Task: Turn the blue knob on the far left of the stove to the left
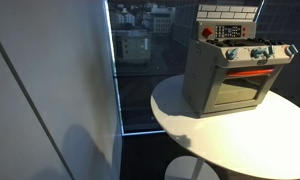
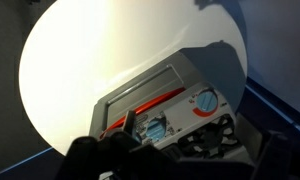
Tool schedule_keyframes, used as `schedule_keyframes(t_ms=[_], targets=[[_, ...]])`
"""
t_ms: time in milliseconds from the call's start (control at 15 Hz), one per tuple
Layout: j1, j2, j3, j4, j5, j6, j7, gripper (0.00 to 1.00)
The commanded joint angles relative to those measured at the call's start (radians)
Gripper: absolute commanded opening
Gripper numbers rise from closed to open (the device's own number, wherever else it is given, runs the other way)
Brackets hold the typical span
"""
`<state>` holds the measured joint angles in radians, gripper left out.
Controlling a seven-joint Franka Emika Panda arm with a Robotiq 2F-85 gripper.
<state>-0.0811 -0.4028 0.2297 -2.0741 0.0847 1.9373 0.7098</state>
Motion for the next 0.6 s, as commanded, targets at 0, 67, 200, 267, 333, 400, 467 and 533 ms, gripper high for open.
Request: schedule_keyframes(t_ms=[0, 67, 200, 267, 333, 400, 467, 533], targets=[[0.031, 0.004, -0.025, 0.003, -0.012, -0.002, 0.009, 1.0], [0.033, 0.004, -0.026, 0.003, -0.011, -0.002, 0.009, 1.0], [0.034, 0.003, -0.027, 0.003, -0.011, -0.002, 0.009, 1.0], [0.034, 0.003, -0.027, 0.003, -0.011, -0.002, 0.009, 1.0], [0.034, 0.011, -0.032, 0.005, -0.005, 0.0, 0.006, 1.0], [0.038, 0.025, -0.039, 0.008, 0.003, 0.006, -0.003, 1.0], [0.038, 0.04, -0.042, 0.01, 0.001, 0.02, -0.003, 1.0], [0.039, 0.058, -0.048, 0.015, 0.007, 0.028, -0.006, 1.0]])
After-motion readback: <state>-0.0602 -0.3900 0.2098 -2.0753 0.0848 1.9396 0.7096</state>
